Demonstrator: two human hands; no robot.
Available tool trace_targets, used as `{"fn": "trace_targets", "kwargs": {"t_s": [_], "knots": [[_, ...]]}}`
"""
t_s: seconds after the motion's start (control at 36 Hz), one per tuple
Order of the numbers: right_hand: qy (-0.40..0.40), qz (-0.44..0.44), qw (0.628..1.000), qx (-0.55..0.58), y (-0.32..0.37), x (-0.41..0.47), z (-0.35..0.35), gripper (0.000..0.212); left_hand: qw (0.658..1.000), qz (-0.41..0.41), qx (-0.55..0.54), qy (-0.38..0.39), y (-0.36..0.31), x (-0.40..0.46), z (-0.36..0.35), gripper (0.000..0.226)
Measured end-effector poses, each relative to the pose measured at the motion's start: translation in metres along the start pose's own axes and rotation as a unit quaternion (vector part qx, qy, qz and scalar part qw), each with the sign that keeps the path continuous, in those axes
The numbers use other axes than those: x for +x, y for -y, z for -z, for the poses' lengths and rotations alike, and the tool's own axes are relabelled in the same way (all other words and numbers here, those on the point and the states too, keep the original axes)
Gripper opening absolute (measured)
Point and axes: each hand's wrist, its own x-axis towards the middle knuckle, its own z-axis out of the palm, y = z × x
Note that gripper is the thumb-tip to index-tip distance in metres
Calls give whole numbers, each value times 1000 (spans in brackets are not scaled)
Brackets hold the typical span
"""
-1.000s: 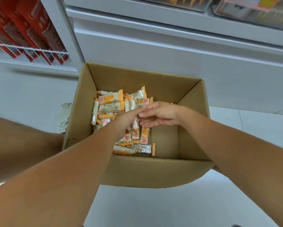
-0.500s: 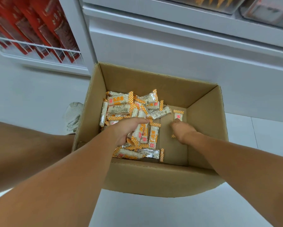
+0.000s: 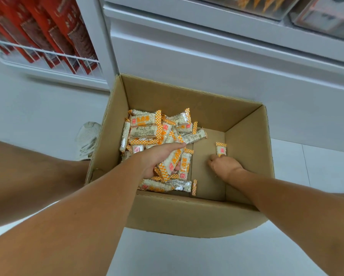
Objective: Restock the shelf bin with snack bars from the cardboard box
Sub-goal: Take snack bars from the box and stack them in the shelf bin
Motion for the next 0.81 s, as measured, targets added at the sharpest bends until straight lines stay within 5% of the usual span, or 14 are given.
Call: {"fn": "trace_targets", "kwargs": {"t_s": [0.17,0.22,0.28,0.33,0.42,0.47,0.56,0.61,0.72,0.81], "knots": [[2,27,996,-87,4,-9,11,36,1000,-2,-20,4,-4,-5,4,59],[12,28,999,13,-7,-12,28,28,999,-7,-39,-1,-9,-8,4,58],[-7,42,973,228,-25,-22,60,18,999,-23,-44,-6,-17,-11,3,58],[-14,76,867,491,-45,-44,103,22,997,-56,-44,-8,-29,-16,1,59],[5,137,619,773,-74,-102,165,20,993,-110,-30,37,-56,-40,-12,66],[-20,164,549,819,-92,-137,193,25,984,-147,-7,99,-78,-67,-24,70],[-84,170,536,823,-111,-178,219,34,967,-169,2,190,-114,-102,-41,80],[-123,154,537,821,-124,-200,232,37,960,-181,66,205,-142,-132,-52,66],[-295,132,652,686,-142,-233,262,68,940,-234,201,147,-194,-189,-68,18],[-361,194,687,600,-153,-248,288,97,906,-256,307,138,-226,-222,-73,25]]}}
